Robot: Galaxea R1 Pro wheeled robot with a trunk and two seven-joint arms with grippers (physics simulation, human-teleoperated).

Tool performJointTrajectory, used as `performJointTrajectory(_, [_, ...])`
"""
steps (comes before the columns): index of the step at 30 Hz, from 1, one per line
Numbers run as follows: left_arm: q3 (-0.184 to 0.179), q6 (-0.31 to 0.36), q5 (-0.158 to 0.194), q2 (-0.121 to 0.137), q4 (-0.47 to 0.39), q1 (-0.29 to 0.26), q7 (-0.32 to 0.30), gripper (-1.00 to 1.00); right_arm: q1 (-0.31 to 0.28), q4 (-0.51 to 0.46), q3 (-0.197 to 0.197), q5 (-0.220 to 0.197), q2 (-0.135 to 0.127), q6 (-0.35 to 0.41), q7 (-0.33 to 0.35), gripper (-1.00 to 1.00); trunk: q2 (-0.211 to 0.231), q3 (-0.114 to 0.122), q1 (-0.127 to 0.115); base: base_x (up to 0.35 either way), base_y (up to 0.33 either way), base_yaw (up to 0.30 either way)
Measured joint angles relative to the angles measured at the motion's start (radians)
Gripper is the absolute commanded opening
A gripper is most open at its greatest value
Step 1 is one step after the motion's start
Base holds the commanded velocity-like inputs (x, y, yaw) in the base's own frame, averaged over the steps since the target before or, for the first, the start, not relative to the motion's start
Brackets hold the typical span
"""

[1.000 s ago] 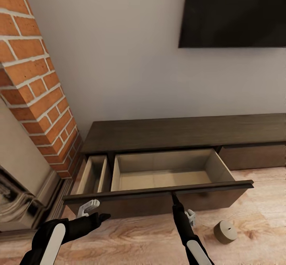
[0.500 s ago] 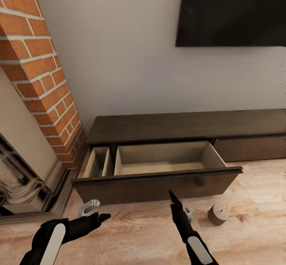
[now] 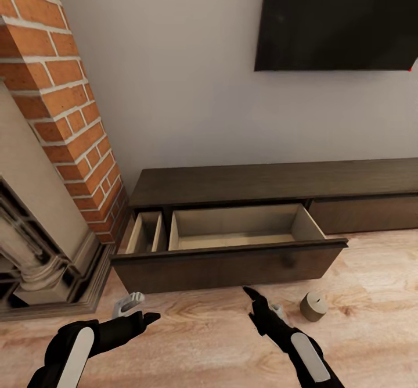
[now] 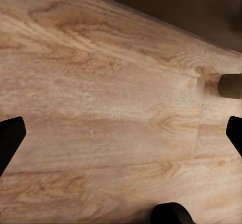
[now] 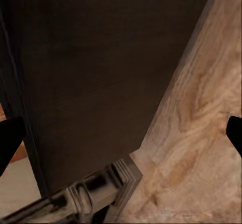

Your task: Place each of the two pumpkins and all three candles from the living room inside a cabinet in the living room (use any cabinet), then make sure every cabinet is closed, and position the cauldron so it is next to a table in the living room.

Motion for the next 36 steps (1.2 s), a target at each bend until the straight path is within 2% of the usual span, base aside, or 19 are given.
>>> performJointTrajectory(2, [0.000,0.000,-0.003,0.000,0.000,0.000,0.000,1.00,0.053,-0.059,-0.002,-0.006,-0.048,0.100,-0.021,1.00,0.014,0.006,-0.008,-0.001,0.000,0.000])
performJointTrajectory(3, [0.000,0.000,-0.004,0.000,0.000,0.000,0.001,1.00,0.074,-0.094,-0.007,-0.006,-0.062,0.144,-0.026,1.00,0.021,0.009,-0.012,0.000,0.000,0.000])
performJointTrajectory(7, [0.001,0.000,-0.007,0.001,-0.001,0.000,0.001,1.00,0.133,-0.160,-0.010,-0.009,-0.081,0.210,-0.031,1.00,0.049,0.022,-0.027,0.000,0.000,0.000])
performJointTrajectory(17, [-0.001,0.000,-0.008,0.001,0.000,0.000,0.001,1.00,0.161,-0.154,-0.004,0.012,-0.087,0.228,-0.040,1.00,0.119,0.053,-0.065,0.000,0.000,0.000])
performJointTrajectory(23, [-0.003,0.000,-0.008,0.000,0.000,0.000,0.001,1.00,0.161,-0.126,-0.001,0.022,-0.087,0.168,-0.038,1.00,0.161,0.072,-0.088,0.000,0.000,0.000])
performJointTrajectory(24, [-0.003,0.000,-0.008,0.000,0.000,0.000,0.001,1.00,0.161,-0.118,0.000,0.030,-0.087,0.153,-0.038,1.00,0.168,0.075,-0.092,0.000,0.000,0.000])
performJointTrajectory(27, [-0.004,0.000,-0.008,-0.001,0.000,0.000,0.001,1.00,0.161,-0.067,0.002,0.105,-0.086,0.129,-0.034,1.00,0.189,0.085,-0.104,0.000,0.000,0.000])
performJointTrajectory(29, [-0.004,0.000,-0.008,-0.001,0.000,0.000,0.001,1.00,0.161,-0.054,0.002,0.127,-0.084,0.126,-0.034,1.00,0.203,0.091,-0.111,0.000,0.000,0.000])
performJointTrajectory(36, [-0.005,0.000,-0.008,-0.001,0.000,0.000,0.002,1.00,0.161,-0.043,0.004,0.150,-0.074,0.121,-0.041,1.00,0.252,0.113,-0.138,0.000,0.000,0.000])
